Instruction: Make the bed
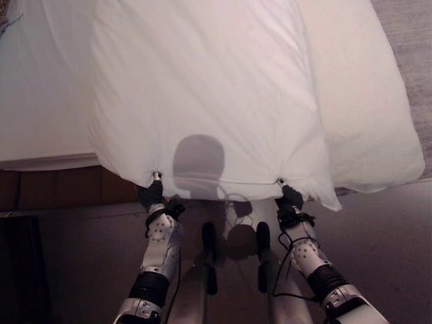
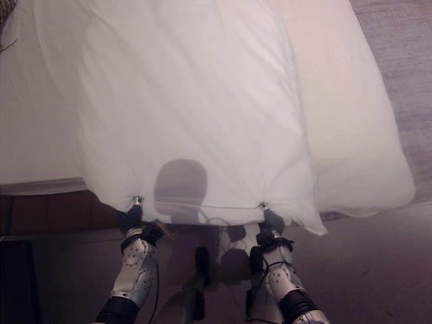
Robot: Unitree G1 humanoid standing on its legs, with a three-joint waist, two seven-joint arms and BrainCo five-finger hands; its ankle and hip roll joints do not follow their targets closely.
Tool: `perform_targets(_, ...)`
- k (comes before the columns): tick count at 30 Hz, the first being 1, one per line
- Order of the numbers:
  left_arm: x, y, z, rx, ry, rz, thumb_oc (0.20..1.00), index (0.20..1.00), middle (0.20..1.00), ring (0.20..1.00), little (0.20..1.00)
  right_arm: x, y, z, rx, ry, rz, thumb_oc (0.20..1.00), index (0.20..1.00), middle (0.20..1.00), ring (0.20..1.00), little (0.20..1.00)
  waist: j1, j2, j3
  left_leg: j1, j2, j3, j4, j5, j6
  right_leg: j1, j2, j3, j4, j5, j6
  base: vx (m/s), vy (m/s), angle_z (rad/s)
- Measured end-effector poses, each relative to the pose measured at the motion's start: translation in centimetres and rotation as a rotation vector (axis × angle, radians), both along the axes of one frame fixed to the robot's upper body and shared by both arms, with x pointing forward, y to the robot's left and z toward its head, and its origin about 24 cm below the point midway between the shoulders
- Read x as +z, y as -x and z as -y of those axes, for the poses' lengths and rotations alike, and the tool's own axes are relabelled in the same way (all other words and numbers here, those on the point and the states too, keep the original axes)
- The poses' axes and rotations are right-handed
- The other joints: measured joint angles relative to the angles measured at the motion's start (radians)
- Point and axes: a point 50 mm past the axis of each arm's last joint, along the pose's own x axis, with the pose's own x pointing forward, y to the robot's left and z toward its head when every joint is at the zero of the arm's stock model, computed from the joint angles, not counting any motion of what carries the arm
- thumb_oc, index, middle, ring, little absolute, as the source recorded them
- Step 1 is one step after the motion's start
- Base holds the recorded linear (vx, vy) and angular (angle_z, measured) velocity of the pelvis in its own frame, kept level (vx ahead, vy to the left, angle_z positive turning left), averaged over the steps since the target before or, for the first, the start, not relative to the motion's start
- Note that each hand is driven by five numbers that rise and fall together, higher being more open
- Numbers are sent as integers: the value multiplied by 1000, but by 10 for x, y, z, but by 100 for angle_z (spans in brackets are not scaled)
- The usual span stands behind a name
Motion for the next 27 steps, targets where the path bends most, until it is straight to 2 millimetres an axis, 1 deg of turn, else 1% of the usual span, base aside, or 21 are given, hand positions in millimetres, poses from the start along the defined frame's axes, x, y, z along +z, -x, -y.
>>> perform_targets(1, -8, -1, 0, 16, -1, -51, 200, 200, 200, 200, 200, -2, -1, -1, 12, 41, -15, 200, 200, 200, 200, 200, -2, 1, -3, 0, 3, -2, 0, 1, -1, 1, 2, -5, -1, -2, -3, 0, 0, 0)
perform_targets(4, -23, -4, -3, 39, -9, -139, 200, 200, 200, 200, 200, -12, -1, 0, 59, 171, -65, 200, 200, 200, 200, 200, -3, 7, -7, 0, 3, -12, -1, 1, -2, 8, 2, -20, -2, -6, -7, 20, 16, 11)
perform_targets(5, -31, -5, -3, 52, 2, -188, 200, 200, 200, 200, 200, -19, 0, 1, 82, 246, -102, 200, 200, 200, 200, 200, -3, 15, -13, 3, 2, -23, 0, 2, -3, 18, 0, -33, -6, -7, -8, 2, 19, 17)
perform_targets(6, -33, -6, -3, 58, 11, -205, 200, 200, 200, 200, 200, -21, 0, 1, 90, 269, -120, 200, 200, 200, 200, 200, -1, 17, -16, 4, 2, -25, 0, 2, -3, 20, 0, -37, -6, -8, -9, 14, 33, 16)
perform_targets(8, -38, -4, -6, 84, 22, -229, 200, 200, 200, 200, 200, -25, 0, -4, 115, 325, -142, 200, 200, 200, 200, 200, 1, 23, -22, 3, 1, -28, -1, 2, -3, 20, -2, -41, -5, -10, -10, 15, 36, 6)
perform_targets(9, -46, -3, -8, 98, 28, -279, 200, 200, 200, 200, 200, -29, 1, -5, 131, 361, -164, 200, 200, 200, 200, 200, -1, 32, -29, 4, -1, -29, -1, 2, -3, 22, -4, -42, -5, -10, -9, 18, 32, 3)
perform_targets(11, -54, 0, -9, 115, 33, -328, 200, 200, 200, 200, 200, -34, 3, -7, 166, 419, -188, 200, 200, 200, 200, 200, -1, 44, -39, 7, -3, -29, -2, 2, -3, 25, -5, -43, -6, -11, -9, 25, 36, 1)
perform_targets(13, -65, 5, -14, 146, 50, -386, 200, 200, 200, 200, 200, -41, 5, -13, 201, 451, -222, 200, 200, 200, 200, 200, -4, 47, -49, 17, -2, -29, -6, 1, -3, 36, -5, -43, -11, -11, -8, 11, 20, 0)
perform_targets(16, -68, 7, -15, 165, 86, -402, 200, 200, 200, 200, 200, -44, 5, -14, 241, 510, -245, 200, 200, 200, 200, 200, -2, 54, -58, 17, -3, -29, -11, 1, -3, 36, -5, -44, -15, -11, -8, 0, 0, 0)
perform_targets(21, -72, 8, -15, 178, 120, -423, 200, 200, 200, 200, 200, -47, 4, -14, 279, 577, -277, 200, 200, 200, 200, 200, -3, 54, -59, 19, -3, -36, -11, 1, -3, 52, -5, -57, -33, -11, -8, 13, 2, 5)
perform_targets(22, -73, 8, -15, 178, 119, -430, 200, 200, 200, 200, 200, -48, 5, -13, 285, 589, -282, 272, 272, 272, 272, 272, -3, 54, -59, 19, -3, -38, -11, 1, -3, 56, -5, -60, -37, -11, -8, 25, -1, 13)
perform_targets(24, -75, 8, -15, 184, 131, -447, 200, 200, 200, 200, 200, -51, 6, -12, 312, 634, -302, 1000, 1000, 1000, 1000, 1000, -3, 54, -59, 27, -4, -47, -12, 1, -3, 73, -6, -69, -48, -11, -8, 26, -3, 11)
perform_targets(25, -75, 8, -16, 193, 148, -452, 501, 501, 501, 501, 501, -55, 7, -10, 326, 663, -320, 1000, 1000, 1000, 1000, 1000, -3, 53, -59, 34, -4, -48, -13, 0, -6, 83, -6, -72, -57, -11, -8, 22, 0, 5)
perform_targets(26, -77, 10, -17, 203, 161, -461, 639, 639, 639, 639, 639, -56, 8, -9, 334, 678, -331, 1000, 1000, 1000, 1000, 1000, -4, 53, -59, 36, -5, -48, -13, -1, -6, 88, -6, -73, -60, -11, -8, 30, -3, 1)
perform_targets(27, -81, 12, -18, 220, 196, -485, 1000, 1000, 1000, 1000, 1000, -57, 9, -8, 336, 680, -340, 1000, 1000, 1000, 1000, 1000, -4, 53, -59, 36, -5, -48, -13, -1, -6, 88, -6, -74, -62, -11, -8, 32, -7, 0)
